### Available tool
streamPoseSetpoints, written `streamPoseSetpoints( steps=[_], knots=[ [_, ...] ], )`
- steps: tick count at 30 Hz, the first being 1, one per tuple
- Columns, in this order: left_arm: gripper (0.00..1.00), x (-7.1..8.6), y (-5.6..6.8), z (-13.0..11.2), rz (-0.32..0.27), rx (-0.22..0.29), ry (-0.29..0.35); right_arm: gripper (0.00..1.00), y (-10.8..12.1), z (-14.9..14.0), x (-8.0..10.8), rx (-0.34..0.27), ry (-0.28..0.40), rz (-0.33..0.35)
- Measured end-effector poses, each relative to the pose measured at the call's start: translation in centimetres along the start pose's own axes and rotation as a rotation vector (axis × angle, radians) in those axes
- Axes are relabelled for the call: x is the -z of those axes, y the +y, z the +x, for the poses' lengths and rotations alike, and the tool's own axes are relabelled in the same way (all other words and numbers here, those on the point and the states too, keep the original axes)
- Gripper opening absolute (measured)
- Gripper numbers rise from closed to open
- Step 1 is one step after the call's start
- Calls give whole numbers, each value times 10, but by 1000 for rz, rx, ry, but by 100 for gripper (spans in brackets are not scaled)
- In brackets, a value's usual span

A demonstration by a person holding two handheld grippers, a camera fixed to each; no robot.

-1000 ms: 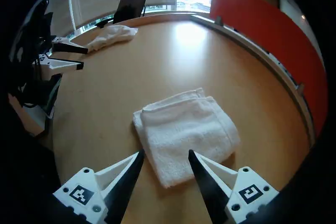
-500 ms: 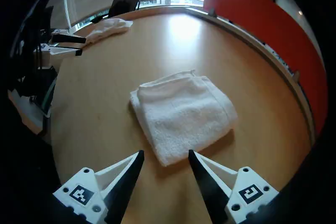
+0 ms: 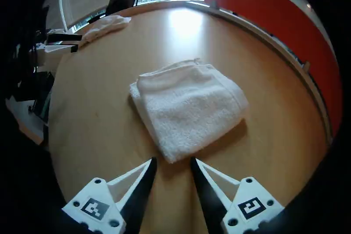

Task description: Fold towel

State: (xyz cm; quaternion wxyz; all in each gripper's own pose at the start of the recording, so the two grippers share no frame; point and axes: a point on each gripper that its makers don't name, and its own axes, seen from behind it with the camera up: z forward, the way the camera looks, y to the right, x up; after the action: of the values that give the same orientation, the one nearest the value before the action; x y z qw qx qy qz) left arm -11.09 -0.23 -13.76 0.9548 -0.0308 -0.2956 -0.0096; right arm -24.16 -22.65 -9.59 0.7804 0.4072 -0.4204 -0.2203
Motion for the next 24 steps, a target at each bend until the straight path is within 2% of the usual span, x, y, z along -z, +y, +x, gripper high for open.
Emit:
streamPoseSetpoints(
  steps=[3, 13, 18, 24],
  knots=[
    [94, 0, 0, -1, 0, 1, -2, 42, 2, 1, -1, -16, 5, -9],
    [94, 1, -1, -1, 1, 2, -2, 23, 5, 1, -2, -33, 7, -19],
    [94, 1, -2, -2, 1, 2, -2, 6, 4, 0, -2, -40, 6, -8],
    [94, 2, -2, -3, 0, 4, -2, 3, 5, 4, 1, -37, 19, -9]
  ],
)
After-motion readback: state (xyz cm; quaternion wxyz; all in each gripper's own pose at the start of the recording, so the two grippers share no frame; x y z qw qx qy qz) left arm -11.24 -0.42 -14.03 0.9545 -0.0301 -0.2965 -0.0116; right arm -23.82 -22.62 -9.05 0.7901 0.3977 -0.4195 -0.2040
